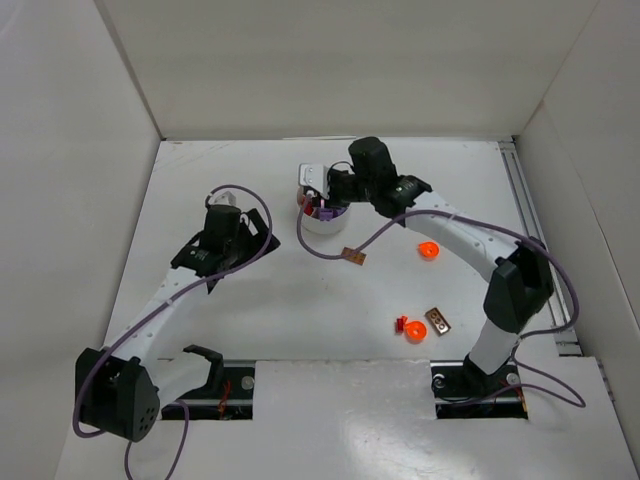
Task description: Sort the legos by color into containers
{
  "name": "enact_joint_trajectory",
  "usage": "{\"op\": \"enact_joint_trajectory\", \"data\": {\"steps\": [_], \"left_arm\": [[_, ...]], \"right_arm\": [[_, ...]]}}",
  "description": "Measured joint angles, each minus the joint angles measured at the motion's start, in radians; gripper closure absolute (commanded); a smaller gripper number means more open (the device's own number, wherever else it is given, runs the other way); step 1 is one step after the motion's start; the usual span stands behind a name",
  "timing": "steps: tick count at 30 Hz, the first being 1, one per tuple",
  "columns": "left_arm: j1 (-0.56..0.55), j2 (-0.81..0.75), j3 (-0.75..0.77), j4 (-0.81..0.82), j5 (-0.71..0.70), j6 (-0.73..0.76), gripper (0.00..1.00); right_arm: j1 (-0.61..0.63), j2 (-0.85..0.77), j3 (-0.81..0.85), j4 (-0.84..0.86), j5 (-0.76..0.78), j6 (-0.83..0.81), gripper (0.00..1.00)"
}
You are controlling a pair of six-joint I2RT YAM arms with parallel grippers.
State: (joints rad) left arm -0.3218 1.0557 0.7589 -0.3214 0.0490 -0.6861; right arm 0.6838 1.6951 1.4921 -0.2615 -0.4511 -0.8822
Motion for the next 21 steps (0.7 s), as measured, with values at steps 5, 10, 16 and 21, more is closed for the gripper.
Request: {"op": "enact_joint_trajectory", "data": {"steps": [5, 10, 16, 21], "left_arm": [[0.001, 0.038, 0.001, 0.004, 0.002, 0.005, 0.23], [0.002, 0.06, 0.001, 0.004, 0.002, 0.008, 0.23], [0.002, 0.081, 0.001, 0.006, 0.002, 0.008, 0.23], [0.002, 0.084, 0.001, 0.006, 0.002, 0.008, 0.23]], "right_arm": [[-0.018, 0.146, 0.154, -0.01, -0.048, -0.034, 0.81], [-0.042, 0.27, 0.248, -0.053, -0.06, -0.067, 0.77], [-0.051, 0.345, 0.262, -0.096, -0.063, -0.086, 0.66], [-0.051, 0.368, 0.293, -0.105, -0.064, -0.092, 0.51]]}}
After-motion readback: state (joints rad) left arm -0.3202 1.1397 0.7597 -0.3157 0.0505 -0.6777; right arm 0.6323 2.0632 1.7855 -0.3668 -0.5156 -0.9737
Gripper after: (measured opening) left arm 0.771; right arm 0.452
